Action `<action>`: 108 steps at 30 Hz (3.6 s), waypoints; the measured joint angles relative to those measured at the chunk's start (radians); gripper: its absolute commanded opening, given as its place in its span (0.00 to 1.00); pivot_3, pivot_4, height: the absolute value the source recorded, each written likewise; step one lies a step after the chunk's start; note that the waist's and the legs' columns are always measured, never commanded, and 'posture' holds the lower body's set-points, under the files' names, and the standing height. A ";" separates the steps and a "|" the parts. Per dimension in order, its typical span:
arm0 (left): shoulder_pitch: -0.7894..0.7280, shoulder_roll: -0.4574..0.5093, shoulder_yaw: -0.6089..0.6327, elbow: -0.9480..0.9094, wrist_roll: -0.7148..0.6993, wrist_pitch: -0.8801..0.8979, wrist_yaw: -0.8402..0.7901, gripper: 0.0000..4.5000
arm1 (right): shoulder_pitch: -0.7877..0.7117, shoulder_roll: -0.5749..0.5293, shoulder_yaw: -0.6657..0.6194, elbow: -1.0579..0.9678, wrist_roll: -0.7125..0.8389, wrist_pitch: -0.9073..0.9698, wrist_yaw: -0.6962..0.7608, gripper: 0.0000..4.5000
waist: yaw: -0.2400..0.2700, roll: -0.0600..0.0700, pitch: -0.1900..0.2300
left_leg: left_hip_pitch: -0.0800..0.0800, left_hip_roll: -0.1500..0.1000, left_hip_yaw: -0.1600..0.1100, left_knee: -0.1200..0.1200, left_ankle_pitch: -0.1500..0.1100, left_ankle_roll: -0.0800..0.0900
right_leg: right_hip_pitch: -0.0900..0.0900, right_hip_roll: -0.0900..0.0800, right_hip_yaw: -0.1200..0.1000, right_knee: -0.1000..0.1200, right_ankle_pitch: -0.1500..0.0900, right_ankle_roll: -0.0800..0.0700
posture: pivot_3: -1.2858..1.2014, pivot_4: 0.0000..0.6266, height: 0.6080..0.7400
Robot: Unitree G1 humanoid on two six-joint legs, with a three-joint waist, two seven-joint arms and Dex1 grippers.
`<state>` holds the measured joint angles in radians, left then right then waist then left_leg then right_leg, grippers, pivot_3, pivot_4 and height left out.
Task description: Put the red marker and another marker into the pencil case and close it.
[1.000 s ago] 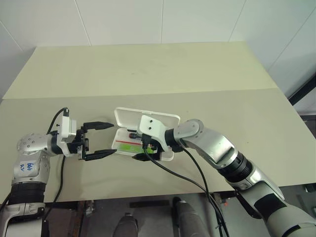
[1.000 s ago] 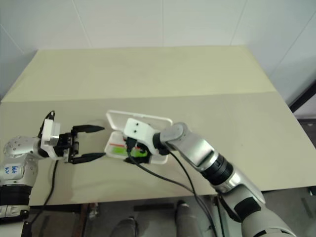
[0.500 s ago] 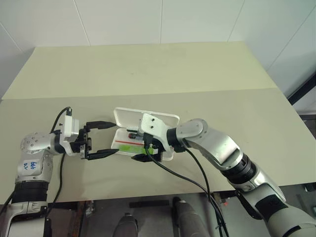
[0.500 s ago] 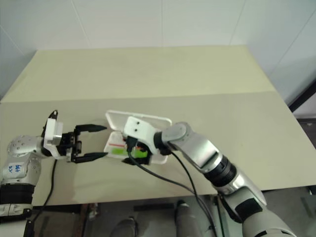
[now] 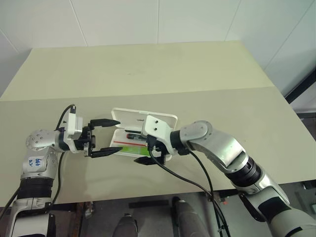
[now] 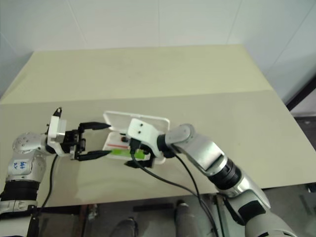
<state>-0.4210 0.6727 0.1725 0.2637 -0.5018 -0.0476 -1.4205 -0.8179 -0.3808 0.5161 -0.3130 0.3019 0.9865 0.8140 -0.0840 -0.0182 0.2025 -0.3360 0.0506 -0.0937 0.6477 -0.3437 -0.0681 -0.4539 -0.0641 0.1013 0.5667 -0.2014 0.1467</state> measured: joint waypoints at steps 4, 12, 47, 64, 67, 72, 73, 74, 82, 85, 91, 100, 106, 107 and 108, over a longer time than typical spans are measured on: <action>0.000 -0.005 -0.006 0.001 0.000 0.000 0.000 1.00 | 0.001 -0.001 -0.011 -0.002 0.000 0.005 -0.001 0.99 | 0.000 0.000 0.000 | 0.000 0.000 0.000 0.000 0.000 0.000 | 0.000 0.000 0.000 0.000 0.000 0.000 | 0.52 0.24 1.00; -0.008 -0.011 -0.016 0.002 0.000 0.000 -0.001 1.00 | 0.004 -0.007 -0.018 -0.010 0.001 0.020 -0.009 0.99 | 0.001 0.000 0.000 | 0.000 0.000 0.000 0.000 0.000 0.000 | 0.000 0.000 0.000 0.000 0.000 0.000 | 0.52 0.24 1.00; -0.036 -0.047 -0.040 0.023 0.000 0.001 -0.012 1.00 | 0.018 -0.048 -0.024 -0.074 0.044 0.064 -0.045 0.99 | 0.001 0.000 0.000 | 0.000 0.000 0.000 0.000 0.000 0.000 | 0.000 0.000 0.000 0.000 0.000 0.000 | 0.52 0.24 1.00; 0.016 -0.084 -0.047 -0.223 -0.031 0.078 0.068 1.00 | 0.072 -0.165 -0.220 -0.274 0.154 0.259 -0.085 0.99 | 0.010 0.000 0.000 | -0.001 0.000 0.000 0.000 0.000 0.000 | 0.000 0.000 0.000 -0.001 0.000 0.000 | 0.52 0.24 1.00; 0.018 -0.093 -0.049 -0.307 -0.056 0.108 0.098 1.00 | 0.068 -0.180 -0.269 -0.307 0.183 0.309 -0.096 0.99 | 0.017 0.000 0.000 | -0.001 0.000 0.000 0.000 0.000 0.000 | 0.000 0.000 0.000 -0.007 -0.001 -0.002 | 0.52 0.24 1.00; 0.016 -0.127 -0.071 -0.422 -0.089 0.159 0.167 1.00 | 0.050 -0.301 -0.352 -0.315 0.213 0.373 -0.106 0.99 | 0.029 0.000 0.000 | -0.003 0.000 0.000 0.002 0.000 0.000 | 0.000 0.000 0.001 -0.009 -0.001 -0.002 | 0.52 0.24 1.00; 0.013 -0.128 -0.072 -0.445 -0.097 0.164 0.178 1.00 | 0.039 -0.334 -0.382 -0.313 0.211 0.377 -0.107 0.99 | 0.033 0.000 0.000 | -0.003 0.000 0.000 0.002 0.000 0.000 | 0.001 0.000 0.000 -0.009 -0.001 -0.002 | 0.52 0.24 1.00; 0.004 -0.128 -0.073 -0.456 -0.101 0.170 0.189 1.00 | 0.026 -0.361 -0.409 -0.313 0.211 0.376 -0.108 0.99 | 0.035 0.000 0.000 | -0.002 0.000 0.000 0.001 0.000 0.000 | 0.001 0.000 0.000 -0.009 -0.001 -0.002 | 0.52 0.24 1.00; -0.085 -0.157 -0.076 -0.484 -0.104 0.177 0.261 1.00 | 0.015 -0.536 -0.431 -0.256 0.204 0.286 -0.065 0.99 | 0.035 0.000 0.000 | -0.002 0.000 0.001 0.001 0.000 0.000 | 0.002 0.000 0.001 -0.013 -0.002 -0.004 | 0.52 0.24 1.00; -0.119 -0.174 -0.075 -0.480 -0.073 0.154 0.319 1.00 | 0.009 -0.556 -0.431 -0.195 0.180 0.204 -0.056 0.99 | 0.032 -0.001 0.001 | -0.002 0.000 0.002 0.001 0.000 0.000 | 0.002 0.000 0.001 -0.012 -0.002 -0.003 | 0.52 0.24 1.00; -0.137 -0.176 -0.049 -0.447 0.045 0.141 0.518 1.00 | -0.026 -0.559 -0.431 -0.107 0.145 0.097 -0.042 0.99 | 0.031 -0.001 0.001 | -0.001 0.000 0.002 0.001 0.000 0.000 | 0.002 0.000 0.001 -0.012 -0.001 -0.001 | 0.52 0.24 1.00; -0.070 -0.052 0.050 -0.481 0.131 0.237 0.709 1.00 | -0.043 -0.551 -0.431 -0.029 0.115 0.012 -0.011 0.99 | 0.032 -0.001 0.002 | -0.002 0.000 0.002 0.000 0.000 0.000 | 0.002 0.000 0.001 -0.012 0.000 0.001 | 0.52 0.24 1.00; -0.021 0.025 0.122 -0.486 0.131 0.247 0.716 1.00 | -0.088 -0.443 -0.433 0.010 0.128 -0.025 -0.013 0.99 | 0.027 -0.001 0.002 | -0.001 0.000 0.002 -0.001 0.000 0.000 | 0.001 0.000 0.001 -0.011 0.000 0.001 | 0.52 0.24 1.00; 0.000 0.041 0.132 -0.484 0.132 0.249 0.715 1.00 | -0.091 -0.414 -0.443 0.010 0.144 -0.021 -0.017 0.99 | 0.026 -0.001 0.002 | -0.001 0.000 0.002 -0.001 0.000 0.000 | 0.001 0.000 0.001 -0.010 0.000 0.001 | 0.52 0.24 1.00; 0.028 0.063 0.144 -0.480 0.137 0.251 0.712 1.00 | -0.098 -0.373 -0.459 0.006 0.172 -0.005 -0.025 0.99 | 0.023 -0.001 0.002 | -0.001 0.000 0.002 -0.001 0.000 0.000 | 0.000 0.000 0.001 -0.009 0.000 0.001 | 0.52 0.24 1.00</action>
<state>-0.3931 0.7358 0.3170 -0.2167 -0.3647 0.2030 -0.7086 -0.9157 -0.7540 0.0571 -0.3066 0.4738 0.9814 0.7887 -0.0606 -0.0189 0.2044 -0.3367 0.0507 -0.0920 0.6467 -0.3439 -0.0681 -0.4536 -0.0639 0.1024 0.5581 -0.2012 0.1474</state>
